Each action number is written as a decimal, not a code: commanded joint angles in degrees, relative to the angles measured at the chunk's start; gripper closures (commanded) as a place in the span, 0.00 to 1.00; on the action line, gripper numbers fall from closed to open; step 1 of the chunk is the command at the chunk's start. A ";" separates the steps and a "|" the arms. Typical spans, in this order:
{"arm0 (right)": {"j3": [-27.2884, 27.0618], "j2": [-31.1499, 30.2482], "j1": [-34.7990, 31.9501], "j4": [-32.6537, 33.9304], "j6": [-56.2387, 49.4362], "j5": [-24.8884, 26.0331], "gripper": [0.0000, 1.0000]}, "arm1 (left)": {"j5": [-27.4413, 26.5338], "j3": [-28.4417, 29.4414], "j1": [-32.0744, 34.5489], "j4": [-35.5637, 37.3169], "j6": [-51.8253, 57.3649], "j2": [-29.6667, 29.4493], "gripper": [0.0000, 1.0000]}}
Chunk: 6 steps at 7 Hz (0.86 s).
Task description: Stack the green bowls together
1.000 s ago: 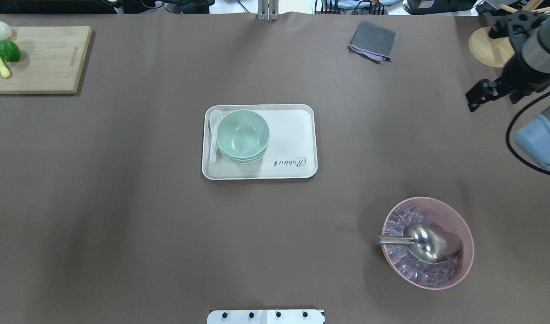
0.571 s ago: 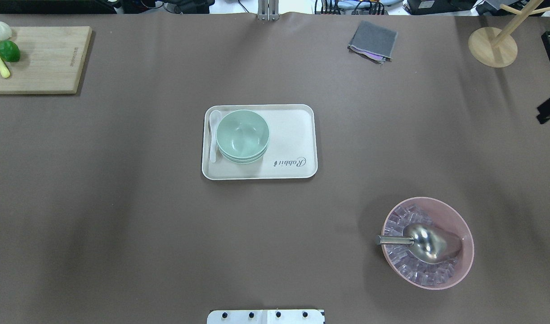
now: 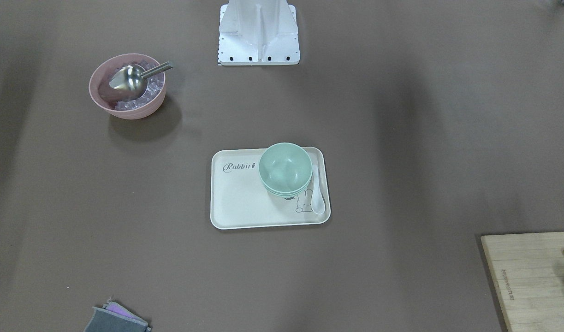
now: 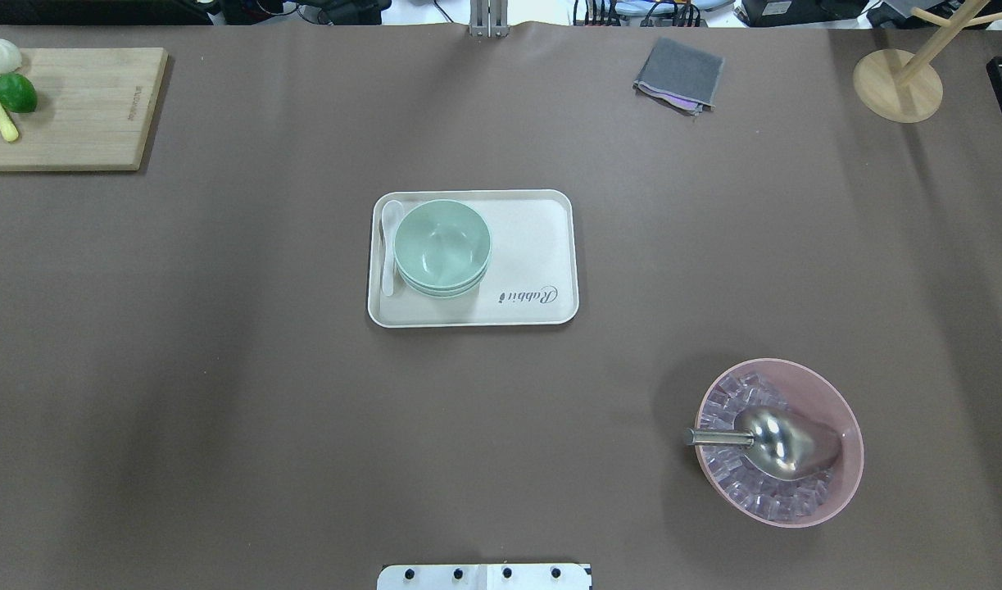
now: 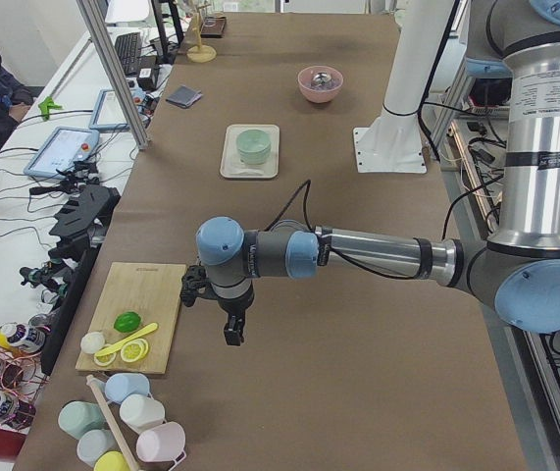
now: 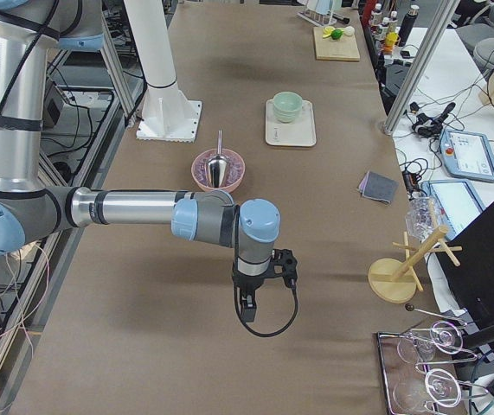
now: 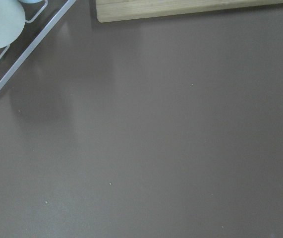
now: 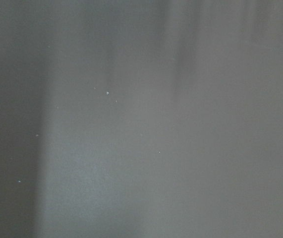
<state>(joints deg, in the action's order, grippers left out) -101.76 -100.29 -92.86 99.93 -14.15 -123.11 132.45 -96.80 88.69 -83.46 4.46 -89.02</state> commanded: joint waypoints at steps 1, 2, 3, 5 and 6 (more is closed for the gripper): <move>0.60 -0.87 -0.30 -0.79 -0.09 -0.11 0.00 | -0.08 0.03 0.08 0.05 -0.07 -0.54 0.02; 0.69 -0.78 -0.30 -1.75 -0.09 -0.11 0.00 | 0.18 0.72 -0.01 -0.12 -0.42 -0.28 0.02; 1.38 -1.22 -0.30 -3.94 -0.18 -0.20 0.00 | 0.18 0.64 -0.01 -0.04 -0.59 -0.02 0.02; 2.70 -1.22 -0.30 -6.23 -0.27 -2.12 0.00 | 0.09 0.56 0.08 -0.04 -0.51 0.07 0.02; 2.97 -1.31 -0.30 -6.33 -0.35 -3.18 0.00 | 0.00 0.73 0.08 0.05 -0.51 0.07 0.02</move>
<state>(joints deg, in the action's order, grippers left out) -99.32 -101.52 -93.16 94.28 -14.40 -124.84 132.55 -96.17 88.75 -83.48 3.93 -88.98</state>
